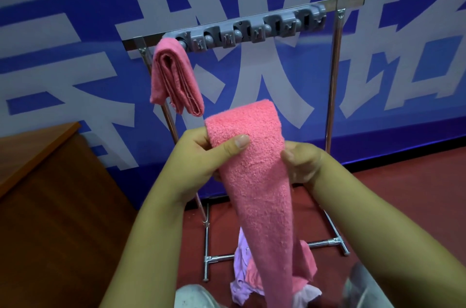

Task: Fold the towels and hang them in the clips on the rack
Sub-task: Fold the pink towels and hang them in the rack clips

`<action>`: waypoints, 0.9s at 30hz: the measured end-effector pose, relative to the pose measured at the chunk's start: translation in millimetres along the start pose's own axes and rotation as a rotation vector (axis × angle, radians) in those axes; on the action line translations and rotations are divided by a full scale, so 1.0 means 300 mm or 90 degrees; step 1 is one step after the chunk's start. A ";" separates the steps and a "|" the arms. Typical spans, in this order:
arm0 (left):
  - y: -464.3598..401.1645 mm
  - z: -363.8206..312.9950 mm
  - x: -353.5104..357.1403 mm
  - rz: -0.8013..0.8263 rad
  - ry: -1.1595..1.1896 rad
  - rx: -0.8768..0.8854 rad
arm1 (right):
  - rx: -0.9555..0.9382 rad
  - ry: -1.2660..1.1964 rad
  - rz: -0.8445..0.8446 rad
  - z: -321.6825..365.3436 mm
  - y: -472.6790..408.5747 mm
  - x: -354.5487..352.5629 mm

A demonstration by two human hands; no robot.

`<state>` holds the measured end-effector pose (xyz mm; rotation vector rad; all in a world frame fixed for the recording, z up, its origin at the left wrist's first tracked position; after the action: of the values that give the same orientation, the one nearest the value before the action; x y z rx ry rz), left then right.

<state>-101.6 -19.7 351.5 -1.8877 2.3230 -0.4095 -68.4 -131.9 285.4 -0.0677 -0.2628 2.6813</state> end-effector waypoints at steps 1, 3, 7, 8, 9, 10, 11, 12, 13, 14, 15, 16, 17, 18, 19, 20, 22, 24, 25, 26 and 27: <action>-0.004 0.003 -0.004 0.002 0.007 -0.002 | 0.001 -0.015 -0.002 0.013 0.004 -0.004; -0.012 0.012 -0.012 0.000 0.032 -0.003 | -0.003 -0.026 -0.008 0.044 0.010 -0.004; -0.021 0.027 -0.017 -0.029 0.059 -0.014 | -0.023 -0.033 -0.063 0.090 0.002 -0.003; -0.022 0.026 -0.015 -0.031 0.063 -0.011 | -0.024 -0.043 -0.082 0.093 -0.002 -0.003; -0.023 0.023 -0.012 -0.030 0.067 -0.009 | -0.021 -0.051 -0.094 0.091 -0.007 -0.004; -0.022 0.019 -0.010 -0.025 0.069 -0.006 | -0.019 -0.052 -0.099 0.088 -0.013 -0.003; -0.021 0.016 -0.006 -0.018 0.067 0.000 | -0.016 -0.050 -0.098 0.085 -0.019 -0.002; -0.020 0.011 -0.003 -0.009 0.061 0.008 | -0.011 -0.047 -0.096 0.083 -0.025 -0.001; -0.019 0.008 -0.003 -0.006 0.052 0.013 | -0.006 -0.044 -0.095 0.081 -0.030 0.000; -0.019 0.006 -0.005 -0.008 0.046 0.017 | -0.003 -0.041 -0.095 0.081 -0.034 -0.001; -0.019 0.004 -0.011 -0.016 0.041 0.021 | -0.004 -0.037 -0.095 0.083 -0.039 0.000; -0.019 0.004 -0.020 -0.029 0.035 0.027 | -0.006 -0.035 -0.096 0.089 -0.043 0.001; -0.018 0.001 -0.027 -0.043 0.027 0.037 | -0.008 -0.039 -0.098 0.095 -0.049 0.002; -0.017 0.001 -0.039 -0.059 0.009 0.052 | -0.011 -0.048 -0.102 0.103 -0.055 0.001; -0.016 0.004 -0.053 -0.080 -0.009 0.070 | -0.015 -0.061 -0.111 0.112 -0.061 -0.004; -0.014 0.010 -0.073 -0.106 -0.014 0.093 | -0.020 -0.077 -0.124 0.124 -0.068 -0.009; -0.012 0.039 -0.127 -0.165 0.023 0.140 | -0.031 -0.113 -0.141 0.154 -0.086 -0.023; -0.014 0.083 -0.169 -0.168 0.044 0.167 | -0.044 -0.119 -0.130 0.188 -0.104 -0.029; -0.013 0.109 -0.172 -0.129 0.046 0.164 | -0.051 -0.111 -0.119 0.204 -0.112 -0.029; -0.011 0.137 -0.165 -0.066 0.050 0.148 | -0.056 -0.103 -0.109 0.217 -0.120 -0.029; -0.004 0.164 -0.147 -0.003 0.050 0.118 | -0.057 -0.097 -0.106 0.227 -0.127 -0.032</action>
<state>-78.2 16.5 301.5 -1.8214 2.2402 -0.6848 -49.9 -114.2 359.6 0.1270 -0.4172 2.5107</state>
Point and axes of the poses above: each hand's wrist, its own y-axis away from the middle knuckle, its own x-axis out of the palm, z = x × y, the point moved 6 cm from there along -y, towards the middle knuckle, and after that the axes turned 14 degrees about y, right-handed, at the moved point
